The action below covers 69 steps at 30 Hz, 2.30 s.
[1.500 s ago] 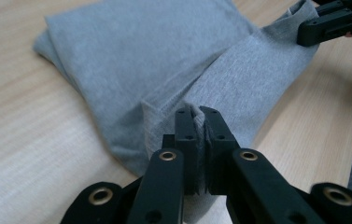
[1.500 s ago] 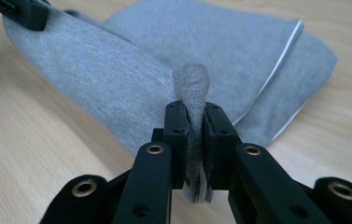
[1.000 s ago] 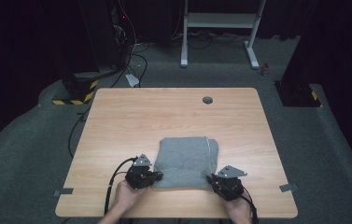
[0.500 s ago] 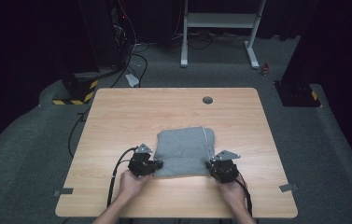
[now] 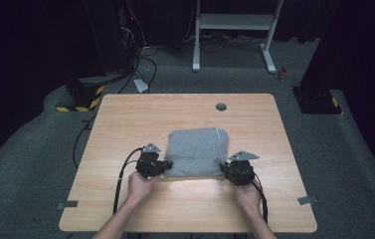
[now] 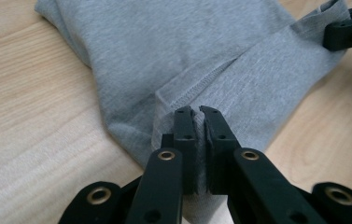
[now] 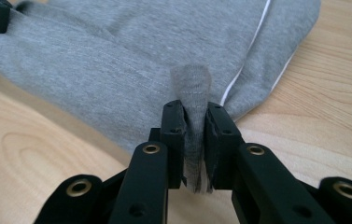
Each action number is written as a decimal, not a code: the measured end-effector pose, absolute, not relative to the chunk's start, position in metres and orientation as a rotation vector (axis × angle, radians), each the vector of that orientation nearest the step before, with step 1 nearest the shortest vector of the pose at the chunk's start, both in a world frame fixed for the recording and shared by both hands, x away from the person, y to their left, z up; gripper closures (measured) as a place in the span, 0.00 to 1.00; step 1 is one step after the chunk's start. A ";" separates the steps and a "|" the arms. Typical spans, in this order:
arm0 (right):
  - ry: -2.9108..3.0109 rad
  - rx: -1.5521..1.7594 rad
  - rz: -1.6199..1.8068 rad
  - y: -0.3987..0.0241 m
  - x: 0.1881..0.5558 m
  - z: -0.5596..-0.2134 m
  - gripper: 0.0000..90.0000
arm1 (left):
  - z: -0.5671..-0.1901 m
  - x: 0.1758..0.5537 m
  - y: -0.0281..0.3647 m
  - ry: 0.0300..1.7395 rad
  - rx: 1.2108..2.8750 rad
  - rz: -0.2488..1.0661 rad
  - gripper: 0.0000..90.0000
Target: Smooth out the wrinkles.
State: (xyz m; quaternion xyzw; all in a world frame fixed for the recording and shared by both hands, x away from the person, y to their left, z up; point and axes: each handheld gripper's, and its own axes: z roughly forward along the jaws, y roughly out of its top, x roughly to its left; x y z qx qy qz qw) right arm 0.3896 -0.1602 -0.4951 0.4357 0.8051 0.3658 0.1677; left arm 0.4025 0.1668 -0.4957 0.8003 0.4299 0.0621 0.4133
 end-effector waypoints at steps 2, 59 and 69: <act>2.290 1.227 1.052 -0.162 0.383 -0.493 0.87 | -0.493 0.396 0.167 1.061 2.009 0.152 0.94; 2.336 1.261 0.977 -0.160 0.349 -0.507 0.73 | -0.506 0.339 0.165 0.956 2.134 0.209 0.63; 2.330 1.158 0.840 -0.163 0.343 -0.506 0.93 | -0.511 0.328 0.161 0.903 2.252 0.302 0.65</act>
